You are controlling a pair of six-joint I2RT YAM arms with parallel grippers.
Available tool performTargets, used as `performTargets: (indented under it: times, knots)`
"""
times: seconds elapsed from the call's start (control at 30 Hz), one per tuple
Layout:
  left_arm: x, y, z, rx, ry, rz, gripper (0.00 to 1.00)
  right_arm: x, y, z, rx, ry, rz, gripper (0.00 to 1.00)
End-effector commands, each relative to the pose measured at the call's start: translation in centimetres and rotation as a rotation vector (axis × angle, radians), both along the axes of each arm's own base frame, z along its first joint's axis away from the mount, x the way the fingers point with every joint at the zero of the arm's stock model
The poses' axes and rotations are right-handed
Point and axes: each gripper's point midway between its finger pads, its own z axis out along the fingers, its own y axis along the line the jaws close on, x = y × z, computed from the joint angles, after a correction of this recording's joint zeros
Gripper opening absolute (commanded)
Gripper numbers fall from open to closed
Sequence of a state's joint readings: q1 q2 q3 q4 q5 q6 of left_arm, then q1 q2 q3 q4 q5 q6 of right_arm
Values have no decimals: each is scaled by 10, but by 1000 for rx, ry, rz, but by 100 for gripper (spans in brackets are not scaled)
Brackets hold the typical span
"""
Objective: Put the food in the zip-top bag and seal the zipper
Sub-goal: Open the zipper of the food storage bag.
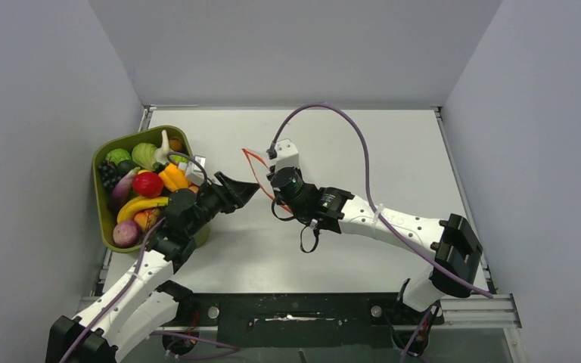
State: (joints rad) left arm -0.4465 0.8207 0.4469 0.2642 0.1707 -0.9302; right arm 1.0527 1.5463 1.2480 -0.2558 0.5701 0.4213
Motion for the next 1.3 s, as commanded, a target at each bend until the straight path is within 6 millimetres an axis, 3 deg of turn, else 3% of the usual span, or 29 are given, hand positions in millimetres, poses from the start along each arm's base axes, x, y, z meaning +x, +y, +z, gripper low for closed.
performTargets:
  times: [0.0,0.1,0.27,0.4,0.63,0.83,1.1,1.27]
  knots:
    - [3,-6,31,27,-81,-40,57,4,1,49,146,-62,-44,0]
    - [7,-10,27,22,-73,-45,59,3,5,50,182,-66,-26,0]
    - [7,-23,38,-49,-123,-109,60,0,4,56,219,-82,-31,0]
    - [19,-17,20,15,-71,-54,60,-2,-2,61,235,-102,-49,0]
    - [27,-19,12,54,-75,-59,56,-5,-3,56,223,-87,-39,0]
    - [27,-18,-3,114,-72,-66,40,-3,-7,48,181,-84,-47,0]
    - [27,-9,-9,181,-70,-37,3,10,-48,52,141,-93,-165,0]
    - [25,-8,-9,183,-70,-38,0,18,-80,54,155,-92,-247,0]
